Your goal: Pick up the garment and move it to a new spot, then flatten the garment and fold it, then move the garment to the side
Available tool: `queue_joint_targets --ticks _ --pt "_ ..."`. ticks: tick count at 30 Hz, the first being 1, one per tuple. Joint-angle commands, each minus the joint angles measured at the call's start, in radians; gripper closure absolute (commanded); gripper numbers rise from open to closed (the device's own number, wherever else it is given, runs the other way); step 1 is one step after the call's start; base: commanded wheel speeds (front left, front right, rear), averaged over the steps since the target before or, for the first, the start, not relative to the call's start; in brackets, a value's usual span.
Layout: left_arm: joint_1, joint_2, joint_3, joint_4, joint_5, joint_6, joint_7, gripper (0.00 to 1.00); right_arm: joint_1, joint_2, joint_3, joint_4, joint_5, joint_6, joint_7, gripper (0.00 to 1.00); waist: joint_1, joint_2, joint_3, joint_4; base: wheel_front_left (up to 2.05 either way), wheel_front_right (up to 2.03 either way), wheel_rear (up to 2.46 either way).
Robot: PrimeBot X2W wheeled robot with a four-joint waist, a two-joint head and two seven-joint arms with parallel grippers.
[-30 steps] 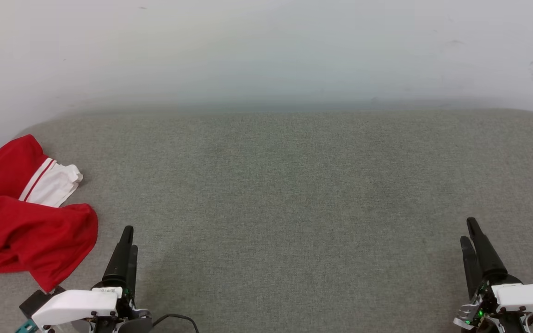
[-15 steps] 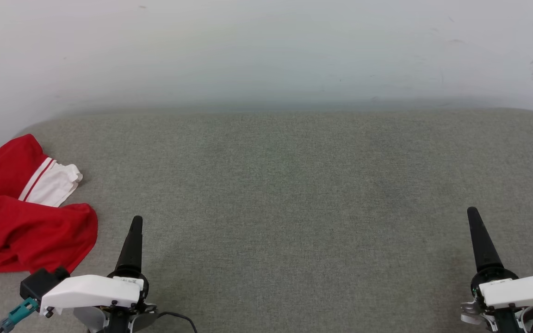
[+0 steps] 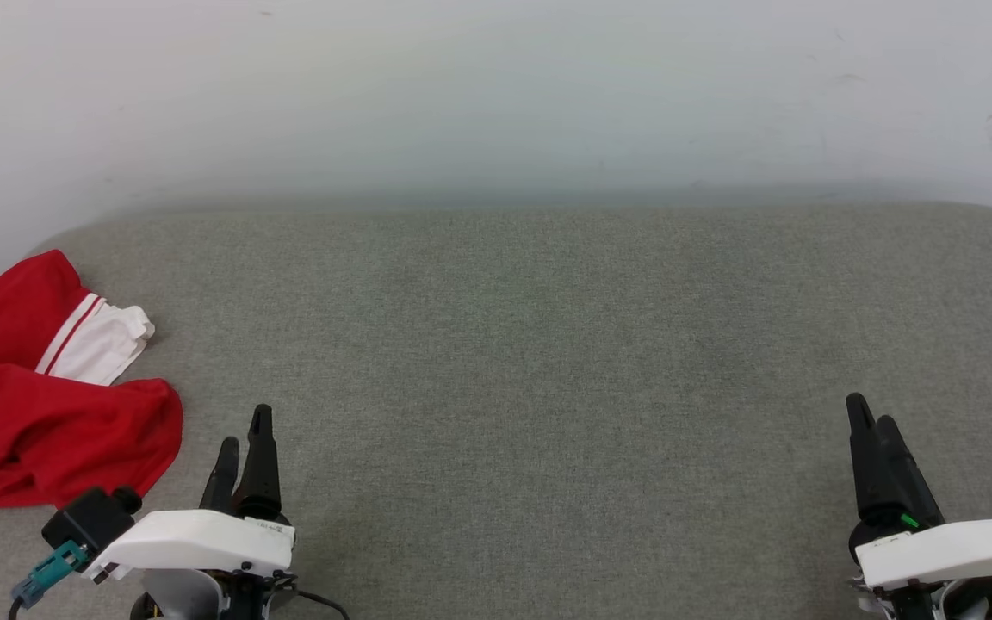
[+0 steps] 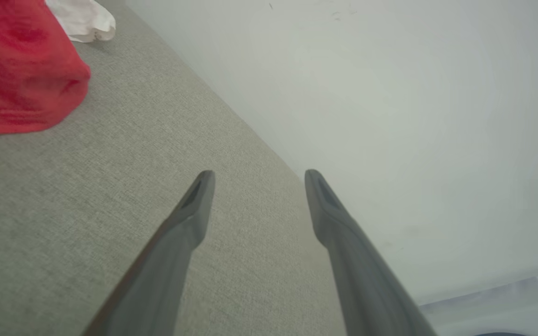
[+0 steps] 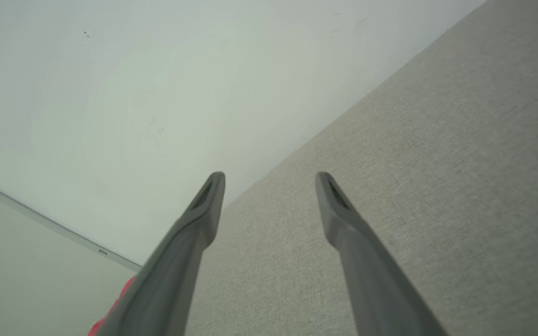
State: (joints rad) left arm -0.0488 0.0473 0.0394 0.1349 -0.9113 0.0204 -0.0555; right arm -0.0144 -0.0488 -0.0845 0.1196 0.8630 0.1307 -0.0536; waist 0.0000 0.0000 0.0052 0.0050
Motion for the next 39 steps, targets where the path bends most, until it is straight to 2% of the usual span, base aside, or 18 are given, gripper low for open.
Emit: queue_joint_targets --ticks 1,19,39 --pt "-0.006 0.002 -0.004 -0.019 0.040 0.008 -0.010 0.00 -0.001 -0.002 0.003 -0.022 -0.042 0.000 -0.011 0.00 0.0000 0.0000 0.000 0.000 0.00 0.00 0.00" --pt "0.006 0.014 -0.051 -0.051 0.310 0.059 -0.067 0.00 0.021 -0.002 0.016 -0.053 -0.302 0.000 -0.068 0.00 0.0000 0.0000 -0.004 0.004 0.00 0.00 0.00" --pt "0.018 0.036 -0.114 -0.065 0.532 0.107 -0.120 0.00 0.040 -0.002 0.021 -0.084 -0.519 0.000 -0.121 0.00 0.0000 0.0000 -0.007 0.008 0.00 0.00 0.00"
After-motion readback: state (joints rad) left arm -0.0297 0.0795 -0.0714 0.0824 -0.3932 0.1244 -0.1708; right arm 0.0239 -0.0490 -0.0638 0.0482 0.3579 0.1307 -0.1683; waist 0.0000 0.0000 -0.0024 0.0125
